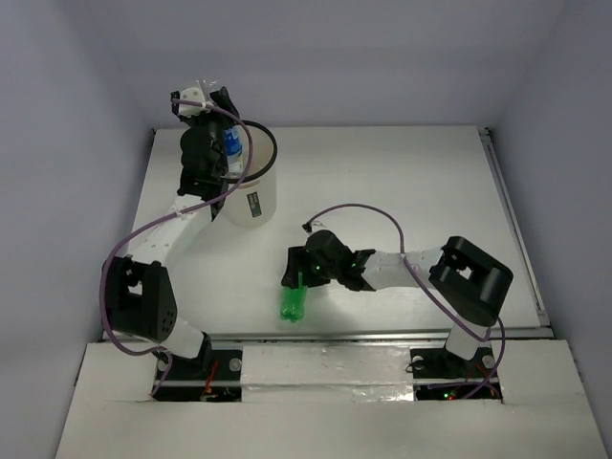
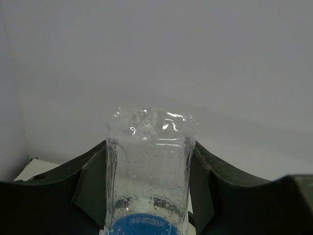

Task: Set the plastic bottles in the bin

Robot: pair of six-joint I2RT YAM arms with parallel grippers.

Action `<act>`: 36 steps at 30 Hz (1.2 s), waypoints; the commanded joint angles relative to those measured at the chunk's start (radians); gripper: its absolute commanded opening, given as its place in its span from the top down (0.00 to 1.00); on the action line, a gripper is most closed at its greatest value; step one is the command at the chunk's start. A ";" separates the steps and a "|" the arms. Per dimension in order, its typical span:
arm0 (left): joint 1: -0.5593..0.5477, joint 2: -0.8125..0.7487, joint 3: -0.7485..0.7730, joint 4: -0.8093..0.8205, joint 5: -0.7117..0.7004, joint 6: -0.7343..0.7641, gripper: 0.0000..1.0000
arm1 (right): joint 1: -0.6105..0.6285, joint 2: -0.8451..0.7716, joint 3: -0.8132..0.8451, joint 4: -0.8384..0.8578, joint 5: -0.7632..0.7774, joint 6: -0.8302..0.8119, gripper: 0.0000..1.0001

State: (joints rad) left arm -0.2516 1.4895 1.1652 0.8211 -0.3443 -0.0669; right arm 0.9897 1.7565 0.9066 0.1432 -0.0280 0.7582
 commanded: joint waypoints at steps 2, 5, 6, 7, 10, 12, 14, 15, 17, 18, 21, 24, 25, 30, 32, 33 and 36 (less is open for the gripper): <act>0.011 0.000 -0.001 0.125 -0.018 0.021 0.74 | 0.003 -0.009 -0.005 0.019 0.010 0.004 0.31; 0.011 0.000 -0.048 0.154 -0.019 0.003 0.67 | 0.003 -0.023 -0.003 0.013 0.025 0.000 0.41; 0.011 0.002 -0.058 0.161 -0.021 -0.001 0.64 | 0.003 -0.026 0.000 0.012 0.025 -0.002 0.44; 0.011 0.002 -0.076 0.161 -0.025 -0.004 0.57 | 0.003 -0.035 0.003 0.010 0.055 -0.006 0.47; 0.011 -0.011 -0.116 0.173 -0.024 -0.013 0.43 | 0.003 -0.054 0.005 0.009 0.086 -0.011 0.47; 0.011 -0.021 -0.130 0.171 -0.032 -0.016 0.42 | 0.003 -0.081 0.006 0.009 0.099 -0.020 0.50; 0.011 -0.040 -0.150 0.176 -0.033 -0.016 0.37 | 0.003 -0.104 0.014 0.004 0.123 -0.034 0.50; 0.011 -0.044 -0.153 0.173 -0.036 -0.016 0.32 | 0.003 -0.109 0.018 0.001 0.131 -0.040 0.50; 0.011 -0.060 -0.147 0.144 -0.041 -0.020 0.20 | 0.003 -0.121 0.029 -0.005 0.148 -0.049 0.50; 0.011 -0.067 -0.147 0.138 -0.039 -0.025 0.16 | 0.003 -0.136 0.034 -0.005 0.154 -0.057 0.50; 0.011 -0.101 -0.139 0.107 -0.035 -0.039 0.05 | 0.003 -0.161 0.055 -0.011 0.180 -0.072 0.51; 0.011 -0.141 -0.122 0.070 -0.015 -0.057 0.01 | -0.006 -0.210 0.086 -0.019 0.220 -0.095 0.51; 0.011 -0.165 -0.111 0.052 -0.010 -0.074 0.01 | -0.006 -0.235 0.098 -0.030 0.236 -0.102 0.51; 0.011 -0.242 -0.073 -0.028 0.022 -0.143 0.01 | -0.026 -0.325 0.202 -0.060 0.318 -0.184 0.50; 0.011 -0.290 -0.064 -0.079 0.050 -0.188 0.01 | -0.046 -0.351 0.287 -0.070 0.367 -0.218 0.50; 0.011 -0.305 -0.062 -0.094 0.063 -0.198 0.01 | -0.055 -0.354 0.316 -0.064 0.378 -0.253 0.50; 0.011 -0.371 -0.045 -0.203 0.109 -0.246 0.06 | -0.094 -0.329 0.445 -0.042 0.384 -0.308 0.50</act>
State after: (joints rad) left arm -0.2466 1.1912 1.0618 0.6903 -0.2958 -0.2371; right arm 0.9287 1.4387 1.2297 0.0402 0.2840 0.5491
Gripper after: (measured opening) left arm 0.953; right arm 0.524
